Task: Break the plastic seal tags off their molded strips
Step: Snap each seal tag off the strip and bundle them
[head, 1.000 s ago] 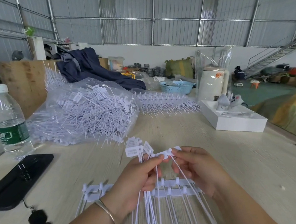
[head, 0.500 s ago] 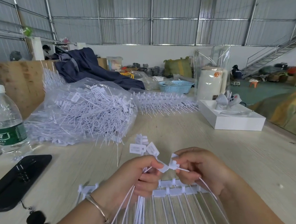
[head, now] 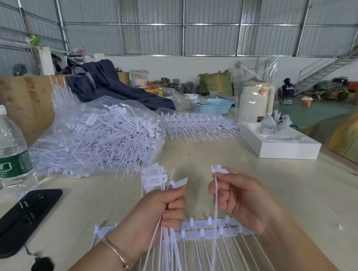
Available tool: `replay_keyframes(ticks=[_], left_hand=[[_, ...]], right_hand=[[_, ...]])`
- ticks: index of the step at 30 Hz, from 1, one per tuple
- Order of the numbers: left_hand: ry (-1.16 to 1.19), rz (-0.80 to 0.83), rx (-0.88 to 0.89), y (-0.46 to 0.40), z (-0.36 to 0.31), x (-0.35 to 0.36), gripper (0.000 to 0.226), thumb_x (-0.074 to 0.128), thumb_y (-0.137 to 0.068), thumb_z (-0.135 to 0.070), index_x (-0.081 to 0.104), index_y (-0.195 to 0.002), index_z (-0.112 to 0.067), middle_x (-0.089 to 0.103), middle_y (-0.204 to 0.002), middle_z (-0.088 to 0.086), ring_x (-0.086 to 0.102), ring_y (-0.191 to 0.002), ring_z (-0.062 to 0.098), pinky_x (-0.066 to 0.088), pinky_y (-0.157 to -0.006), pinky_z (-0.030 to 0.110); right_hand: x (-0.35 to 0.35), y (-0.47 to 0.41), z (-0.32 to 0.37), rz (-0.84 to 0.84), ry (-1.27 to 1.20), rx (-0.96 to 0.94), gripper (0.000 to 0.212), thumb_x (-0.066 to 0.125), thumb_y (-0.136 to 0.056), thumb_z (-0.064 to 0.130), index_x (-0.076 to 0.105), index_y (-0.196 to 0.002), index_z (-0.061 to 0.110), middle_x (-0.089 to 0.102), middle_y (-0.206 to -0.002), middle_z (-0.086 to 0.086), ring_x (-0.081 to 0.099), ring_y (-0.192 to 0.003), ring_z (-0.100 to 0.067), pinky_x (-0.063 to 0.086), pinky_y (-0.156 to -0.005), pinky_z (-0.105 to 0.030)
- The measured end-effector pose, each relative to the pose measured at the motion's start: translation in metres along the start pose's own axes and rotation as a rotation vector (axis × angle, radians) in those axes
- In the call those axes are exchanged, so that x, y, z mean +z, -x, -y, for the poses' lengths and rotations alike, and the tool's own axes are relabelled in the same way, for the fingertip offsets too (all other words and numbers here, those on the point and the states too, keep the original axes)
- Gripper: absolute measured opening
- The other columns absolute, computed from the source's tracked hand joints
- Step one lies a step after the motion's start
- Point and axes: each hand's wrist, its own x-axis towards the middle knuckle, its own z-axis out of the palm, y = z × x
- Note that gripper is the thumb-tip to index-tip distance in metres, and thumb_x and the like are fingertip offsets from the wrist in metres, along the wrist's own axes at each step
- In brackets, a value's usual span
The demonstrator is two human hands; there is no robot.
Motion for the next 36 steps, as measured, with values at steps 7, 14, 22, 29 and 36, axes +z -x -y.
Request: replay_keyframes(ticks=[7,14,22,29,36], left_hand=[[-0.198,-0.206,0.115,0.0,0.015,0.009,0.032,0.053,-0.096,-0.033,0.06,-0.078,-0.007,0.051,-0.059,0.002,0.046,-0.046,0.012,0.039,-0.044,0.021],[-0.252,-0.124,0.125,0.007,0.016,0.017,0.036,0.05,-0.097,-0.04,0.066,-0.086,-0.01,0.044,-0.057,0.001,0.035,-0.04,0.009,0.032,-0.037,0.018],[0.239,0.012,0.247,0.002,0.008,0.012,0.039,0.068,-0.079,-0.04,0.043,-0.058,-0.018,0.026,-0.044,-0.007,0.025,-0.032,0.004,0.038,-0.047,0.018],[0.045,-0.362,0.55,0.006,0.007,0.02,0.05,0.053,-0.081,-0.061,0.056,-0.049,-0.023,0.046,-0.056,-0.001,0.043,-0.047,0.01,0.04,-0.044,0.022],[-0.699,-0.4,0.625,0.012,0.023,0.035,0.021,0.051,-0.096,-0.034,0.055,-0.092,-0.014,0.067,-0.065,-0.007,0.064,-0.047,0.006,0.048,-0.043,0.019]], right_hand=[[0.013,0.002,-0.015,-0.037,0.339,-0.106,0.011,0.067,-0.085,0.011,0.059,-0.077,0.008,0.053,-0.065,-0.006,0.049,-0.053,-0.015,0.044,-0.057,-0.024],[0.019,0.002,-0.025,-0.205,0.725,-0.368,0.023,0.07,-0.087,0.014,0.058,-0.073,-0.001,0.055,-0.056,-0.005,0.046,-0.052,-0.014,0.04,-0.058,-0.031],[0.032,0.006,-0.031,0.111,0.541,-0.009,0.069,0.074,-0.075,0.044,0.045,-0.126,0.007,0.072,-0.103,-0.01,0.07,-0.098,-0.024,0.053,-0.089,-0.033],[0.039,0.011,-0.039,0.358,0.652,0.134,0.036,0.069,-0.082,0.009,0.051,-0.113,0.009,0.067,-0.077,-0.012,0.061,-0.053,-0.021,0.051,-0.064,-0.033],[0.037,0.01,-0.037,0.203,0.767,-0.018,0.024,0.034,-0.096,-0.008,0.056,-0.086,-0.002,0.044,-0.06,-0.008,0.039,-0.05,-0.004,0.031,-0.052,-0.019]])
